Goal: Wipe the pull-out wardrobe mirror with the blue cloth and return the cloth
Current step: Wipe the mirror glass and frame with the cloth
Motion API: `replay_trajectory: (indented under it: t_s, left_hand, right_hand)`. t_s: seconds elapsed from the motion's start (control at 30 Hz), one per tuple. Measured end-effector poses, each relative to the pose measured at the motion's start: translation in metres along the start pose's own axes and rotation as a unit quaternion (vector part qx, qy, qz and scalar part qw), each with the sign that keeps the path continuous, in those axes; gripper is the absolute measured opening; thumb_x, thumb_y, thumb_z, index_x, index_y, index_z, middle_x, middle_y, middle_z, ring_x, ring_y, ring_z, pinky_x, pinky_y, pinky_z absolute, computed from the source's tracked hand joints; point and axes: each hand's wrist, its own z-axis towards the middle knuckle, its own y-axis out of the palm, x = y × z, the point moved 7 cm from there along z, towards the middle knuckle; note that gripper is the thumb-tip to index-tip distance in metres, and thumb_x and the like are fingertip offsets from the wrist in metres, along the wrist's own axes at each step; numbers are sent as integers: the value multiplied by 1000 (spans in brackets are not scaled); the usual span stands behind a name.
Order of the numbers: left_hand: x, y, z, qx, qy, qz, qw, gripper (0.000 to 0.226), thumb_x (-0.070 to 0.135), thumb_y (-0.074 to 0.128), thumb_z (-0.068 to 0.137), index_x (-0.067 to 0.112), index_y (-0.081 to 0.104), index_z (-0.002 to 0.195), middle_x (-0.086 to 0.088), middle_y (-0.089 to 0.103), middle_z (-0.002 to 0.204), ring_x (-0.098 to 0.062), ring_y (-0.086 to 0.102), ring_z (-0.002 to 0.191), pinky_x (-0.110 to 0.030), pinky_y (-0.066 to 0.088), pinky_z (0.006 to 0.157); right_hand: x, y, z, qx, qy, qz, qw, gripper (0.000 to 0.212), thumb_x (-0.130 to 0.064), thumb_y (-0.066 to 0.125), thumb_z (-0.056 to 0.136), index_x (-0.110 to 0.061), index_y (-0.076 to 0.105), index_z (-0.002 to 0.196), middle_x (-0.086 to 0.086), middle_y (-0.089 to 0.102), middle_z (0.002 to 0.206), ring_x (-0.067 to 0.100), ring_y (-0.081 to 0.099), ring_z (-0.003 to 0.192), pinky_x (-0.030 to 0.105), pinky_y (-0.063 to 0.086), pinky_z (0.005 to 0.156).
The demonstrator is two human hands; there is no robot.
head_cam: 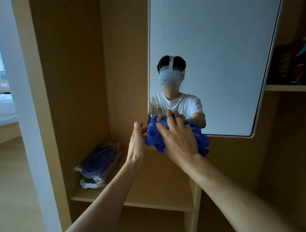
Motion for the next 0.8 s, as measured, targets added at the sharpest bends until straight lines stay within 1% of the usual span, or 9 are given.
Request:
replay_trajectory:
  t_s: [0.1,0.17,0.23,0.37,0.5,0.6,0.67,0.7,0.8]
  left_hand:
    - [0,2,-1,-15,5,-5,1000,63,58,20,106,19,52,144,0,66,132,-9,64,116,-33,48,105]
    - [2,6,-3,-37,19,-11,999,64,61,19,104,23,57,140,-2,71,126,-9,68,113,-33,51,102]
    - [3,11,-2,-51,22,-14,998,65,65,19,103,27,62,133,-5,74,119,-15,69,112,-41,51,104]
    - [18,20,6,-47,49,6,998,69,75,20,93,35,60,132,-1,66,130,-21,58,127,-50,41,112]
    - [56,24,21,-18,80,36,996,65,77,19,92,40,56,131,11,60,131,-11,52,127,-46,39,113]
    - [103,32,43,-27,68,18,997,66,78,25,91,39,55,134,13,62,132,-6,55,126,-45,42,112]
    - [140,39,59,-33,68,3,997,63,75,30,91,37,56,134,14,65,129,-5,57,125,-44,43,111]
    - [160,43,65,-35,73,7,997,62,74,32,91,37,56,135,14,64,130,-4,56,125,-43,43,112]
    - [221,51,86,-43,89,24,995,59,71,34,93,40,52,140,15,61,134,-3,54,128,-40,43,113]
  right_hand:
    - [-5,0,7,-15,-19,24,999,57,-27,70,85,-25,46,137,18,35,149,41,34,137,49,49,88]
    - [-3,1,9,-18,-39,32,999,59,-31,68,85,-29,44,139,15,38,145,37,37,134,41,50,73]
    - [3,0,8,-20,-58,63,996,58,-34,64,86,-32,42,139,11,47,133,32,49,121,34,40,60]
    - [25,-18,11,-5,-26,161,987,53,-35,61,86,-35,42,137,0,56,112,26,62,95,34,46,60]
    - [48,-51,33,0,8,172,985,53,-38,59,83,-36,45,134,-6,57,106,19,60,96,35,52,64]
    - [69,-77,62,-25,45,228,972,36,-34,59,81,-38,51,116,-11,60,89,12,62,80,33,51,61]
    - [81,-94,81,-45,67,279,957,25,-34,55,81,-43,48,103,-13,59,76,6,61,69,24,47,57]
    - [86,-104,90,-51,72,302,949,24,-36,51,79,-51,44,96,-15,58,71,2,59,65,16,41,54]
    - [100,-141,123,-63,84,355,929,38,-38,47,76,-73,36,83,-20,57,65,-1,58,64,13,37,52]
